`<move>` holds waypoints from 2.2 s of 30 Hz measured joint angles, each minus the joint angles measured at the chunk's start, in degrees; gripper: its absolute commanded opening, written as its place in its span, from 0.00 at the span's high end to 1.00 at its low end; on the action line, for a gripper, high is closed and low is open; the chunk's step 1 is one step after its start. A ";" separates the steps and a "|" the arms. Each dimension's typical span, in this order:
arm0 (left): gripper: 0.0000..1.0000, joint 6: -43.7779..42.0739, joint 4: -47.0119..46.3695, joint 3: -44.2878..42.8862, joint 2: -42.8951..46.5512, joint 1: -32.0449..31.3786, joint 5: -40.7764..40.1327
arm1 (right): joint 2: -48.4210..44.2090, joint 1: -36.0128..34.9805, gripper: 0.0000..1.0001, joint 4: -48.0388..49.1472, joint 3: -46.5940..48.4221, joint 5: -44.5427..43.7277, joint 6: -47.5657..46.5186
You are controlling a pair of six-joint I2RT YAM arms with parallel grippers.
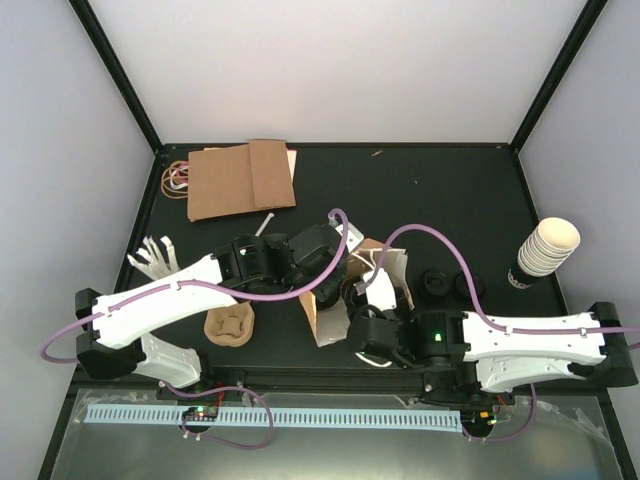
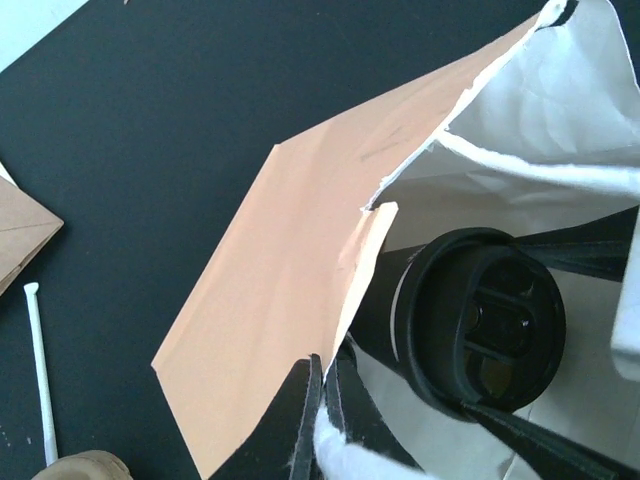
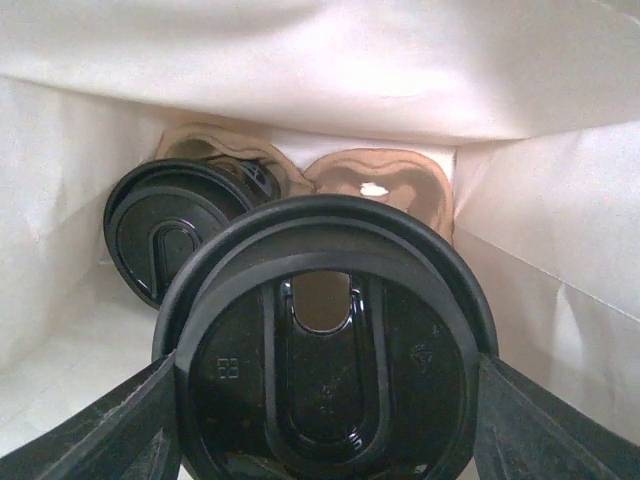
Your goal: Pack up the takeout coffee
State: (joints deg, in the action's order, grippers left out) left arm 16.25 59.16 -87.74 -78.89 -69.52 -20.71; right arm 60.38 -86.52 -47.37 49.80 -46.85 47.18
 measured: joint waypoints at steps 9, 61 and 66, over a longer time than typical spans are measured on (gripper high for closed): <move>0.98 0.57 0.76 0.00 -0.28 0.04 2.27 | 5.07 3.65 0.56 -2.16 5.03 4.61 2.64; 0.98 -0.04 -2.12 5.38 5.88 0.61 6.45 | 8.92 9.94 0.59 4.66 5.66 14.45 -13.51; 0.98 -0.04 -2.25 5.38 5.88 0.94 6.51 | 9.31 11.21 0.60 4.26 5.27 14.58 -11.52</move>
State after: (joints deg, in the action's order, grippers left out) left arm 16.21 56.90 -82.37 -73.01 -68.58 -14.20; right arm 69.69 -75.31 -43.11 55.07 -32.27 35.66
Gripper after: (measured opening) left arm 0.030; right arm 0.734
